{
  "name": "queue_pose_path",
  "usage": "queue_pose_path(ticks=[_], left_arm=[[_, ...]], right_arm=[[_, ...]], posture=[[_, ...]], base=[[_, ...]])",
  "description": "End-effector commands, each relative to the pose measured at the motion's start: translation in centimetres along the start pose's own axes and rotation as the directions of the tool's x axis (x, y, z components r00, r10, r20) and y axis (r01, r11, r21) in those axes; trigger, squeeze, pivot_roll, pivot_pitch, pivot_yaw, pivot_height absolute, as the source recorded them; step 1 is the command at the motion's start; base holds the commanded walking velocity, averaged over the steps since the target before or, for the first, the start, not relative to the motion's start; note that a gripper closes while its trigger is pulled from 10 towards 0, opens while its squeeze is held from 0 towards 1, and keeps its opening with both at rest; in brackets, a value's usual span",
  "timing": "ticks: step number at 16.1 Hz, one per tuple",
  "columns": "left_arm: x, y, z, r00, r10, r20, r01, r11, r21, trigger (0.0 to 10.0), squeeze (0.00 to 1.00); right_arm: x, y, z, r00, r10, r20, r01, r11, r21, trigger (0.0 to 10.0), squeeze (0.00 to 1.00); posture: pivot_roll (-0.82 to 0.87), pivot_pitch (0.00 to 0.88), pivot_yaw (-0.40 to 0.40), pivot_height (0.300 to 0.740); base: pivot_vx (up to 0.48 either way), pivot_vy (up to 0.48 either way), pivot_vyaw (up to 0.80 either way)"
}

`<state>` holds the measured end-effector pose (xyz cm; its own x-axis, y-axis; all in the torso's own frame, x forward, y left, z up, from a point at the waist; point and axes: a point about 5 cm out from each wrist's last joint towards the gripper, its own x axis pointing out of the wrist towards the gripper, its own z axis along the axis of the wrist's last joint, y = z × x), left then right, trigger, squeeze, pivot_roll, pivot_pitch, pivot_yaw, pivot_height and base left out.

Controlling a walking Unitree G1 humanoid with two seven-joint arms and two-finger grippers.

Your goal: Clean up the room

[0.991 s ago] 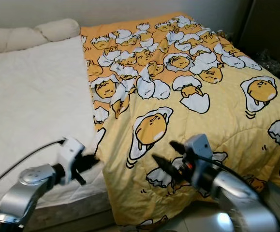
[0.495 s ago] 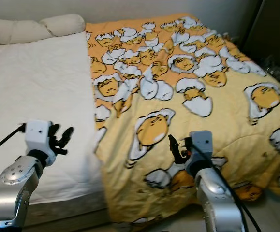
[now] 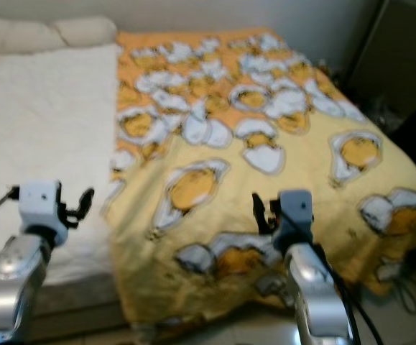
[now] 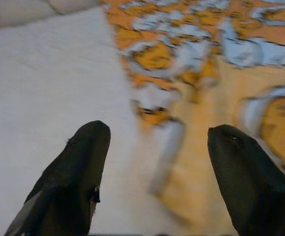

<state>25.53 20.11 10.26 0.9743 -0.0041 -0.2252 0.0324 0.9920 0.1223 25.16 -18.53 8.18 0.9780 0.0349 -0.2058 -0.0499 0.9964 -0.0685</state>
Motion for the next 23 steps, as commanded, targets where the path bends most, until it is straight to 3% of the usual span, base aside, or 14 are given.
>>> queue_pose_path(ticks=[1, 6, 10, 15, 23], left_arm=[[0.2, -0.3, 0.2, 1.0, -0.012, 0.004, 0.012, 1.0, 0.026, 10.0, 0.9], [0.6, 0.2, 0.1, 1.0, -0.006, 0.004, 0.006, 0.999, 0.048, 10.0, 0.9], [1.1, -0.4, 0.3, 0.999, -0.036, 0.011, 0.035, 0.997, 0.072, 10.0, 0.9], [1.9, 0.1, 0.9, 0.999, -0.032, 0.026, 0.03, 0.996, 0.08, 10.0, 0.9], [2.4, -0.2, 1.2, 0.999, -0.034, 0.037, 0.03, 0.996, 0.087, 10.0, 0.9]], right_arm=[[0.0, -0.1, 0.1, 1.0, -0.019, 0.016, 0.018, 1.0, 0.008, 10.0, 0.0], [0.3, 1.6, -0.4, 0.999, 0.034, 0.011, -0.034, 0.999, 0.005, 10.0, 0.0], [1.0, 1.4, -0.4, 1.0, 0.013, 0.012, -0.013, 1.0, 0.016, 10.0, 0.0], [1.7, 2.9, -0.5, 0.999, 0.031, 0.015, -0.032, 0.998, 0.047, 10.0, 0.0], [2.1, 2.5, -0.4, 0.999, 0.036, 0.024, -0.037, 0.997, 0.064, 10.0, 0.0]], posture=[[-0.04, 0.0, 0.018, 0.74], [-0.04, 0.0, 0.016, 0.74], [-0.04, 0.0, 0.019, 0.74], [-0.03, 0.0, 0.02, 0.74], [-0.02, 0.0, 0.012, 0.74]], base=[[0.0, -0.371, 0.0], [0.0, -0.368, 0.0], [0.0, -0.358, 0.0], [0.0, -0.338, 0.0], [0.0, -0.33, 0.0]])
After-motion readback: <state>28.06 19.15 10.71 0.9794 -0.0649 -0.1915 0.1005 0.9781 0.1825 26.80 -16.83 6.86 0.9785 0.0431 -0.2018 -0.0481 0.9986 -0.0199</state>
